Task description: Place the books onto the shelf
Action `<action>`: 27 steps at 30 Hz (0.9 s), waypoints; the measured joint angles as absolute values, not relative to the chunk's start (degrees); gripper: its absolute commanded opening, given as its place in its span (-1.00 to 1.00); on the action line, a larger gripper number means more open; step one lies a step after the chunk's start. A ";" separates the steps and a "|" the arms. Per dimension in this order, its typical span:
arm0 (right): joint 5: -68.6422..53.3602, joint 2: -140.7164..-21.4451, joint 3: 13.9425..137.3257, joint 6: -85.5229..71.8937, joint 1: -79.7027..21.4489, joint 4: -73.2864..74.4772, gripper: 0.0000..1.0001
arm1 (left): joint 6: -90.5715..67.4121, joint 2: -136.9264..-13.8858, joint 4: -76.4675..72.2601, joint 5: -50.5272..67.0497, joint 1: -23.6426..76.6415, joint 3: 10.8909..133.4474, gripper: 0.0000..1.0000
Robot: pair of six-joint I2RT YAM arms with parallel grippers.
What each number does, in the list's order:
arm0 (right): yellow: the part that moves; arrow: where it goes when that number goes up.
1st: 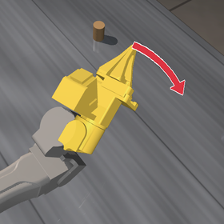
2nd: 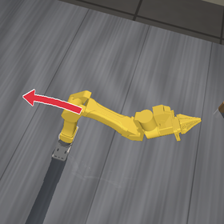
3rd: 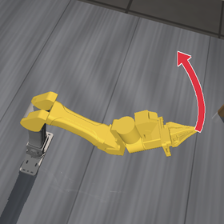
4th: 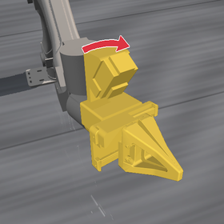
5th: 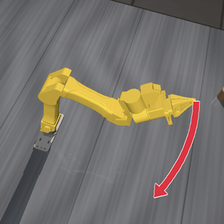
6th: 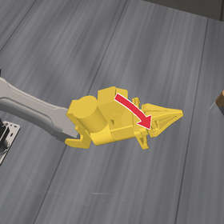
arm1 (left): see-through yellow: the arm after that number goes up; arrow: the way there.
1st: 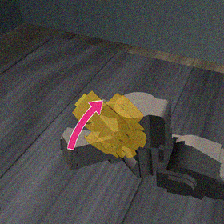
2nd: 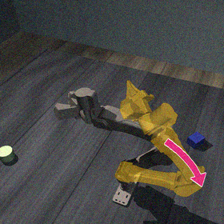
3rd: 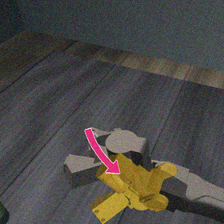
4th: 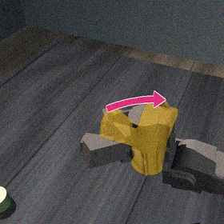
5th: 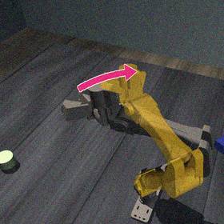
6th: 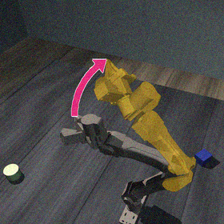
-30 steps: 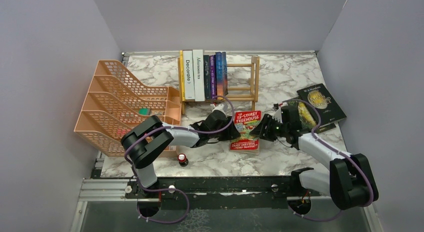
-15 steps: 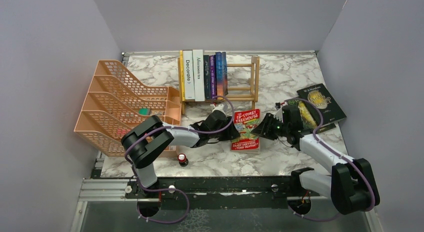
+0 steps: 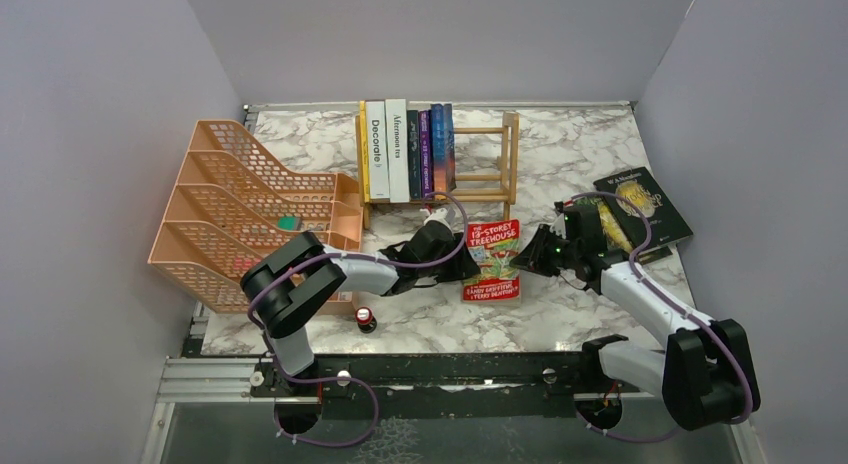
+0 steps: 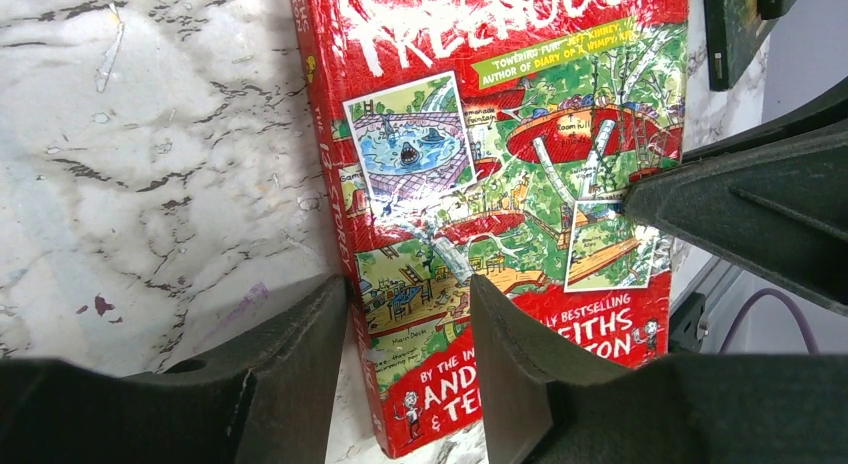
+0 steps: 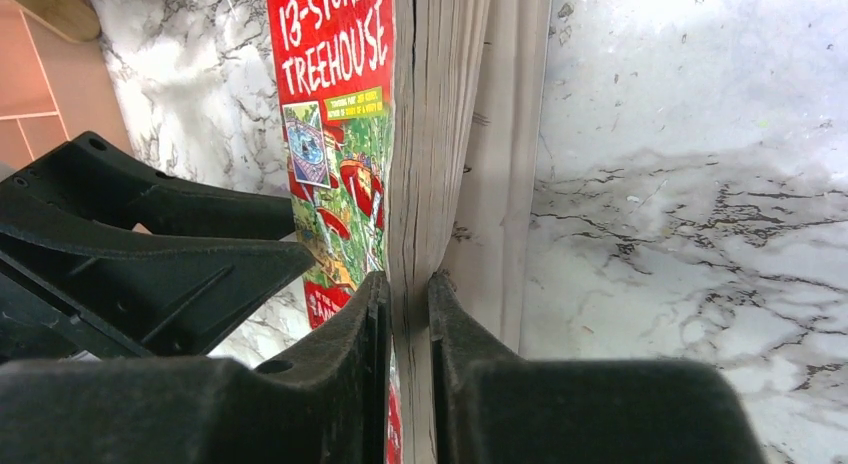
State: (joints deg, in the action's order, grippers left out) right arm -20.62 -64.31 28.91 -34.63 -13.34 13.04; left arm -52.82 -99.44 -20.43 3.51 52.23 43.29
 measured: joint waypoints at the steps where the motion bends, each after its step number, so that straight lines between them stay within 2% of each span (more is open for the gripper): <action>1: -20.64 -64.31 28.91 -34.54 -13.34 13.10 -0.78 | -52.82 -99.42 -20.45 3.42 52.23 43.27 0.00; 5: -21.50 -64.29 28.91 -34.52 -13.34 13.08 -0.98 | -52.82 -99.02 -20.08 3.36 52.21 43.09 0.03; 11: -25.23 -62.13 28.91 -34.83 -13.34 12.78 -0.99 | -52.38 -96.27 -18.24 2.48 52.01 41.54 0.21; 15: -29.47 -59.02 28.91 -35.64 -13.43 12.10 -0.99 | -52.18 -92.95 -17.43 2.09 51.20 40.14 0.43; 22: -38.35 -52.60 28.93 -38.26 -13.43 9.04 -0.99 | -51.83 -80.73 -17.61 2.33 47.92 33.01 0.72; 27: -42.46 -49.28 28.93 -41.63 -13.45 5.89 -0.99 | -52.45 -70.91 -17.89 4.64 46.70 29.52 0.83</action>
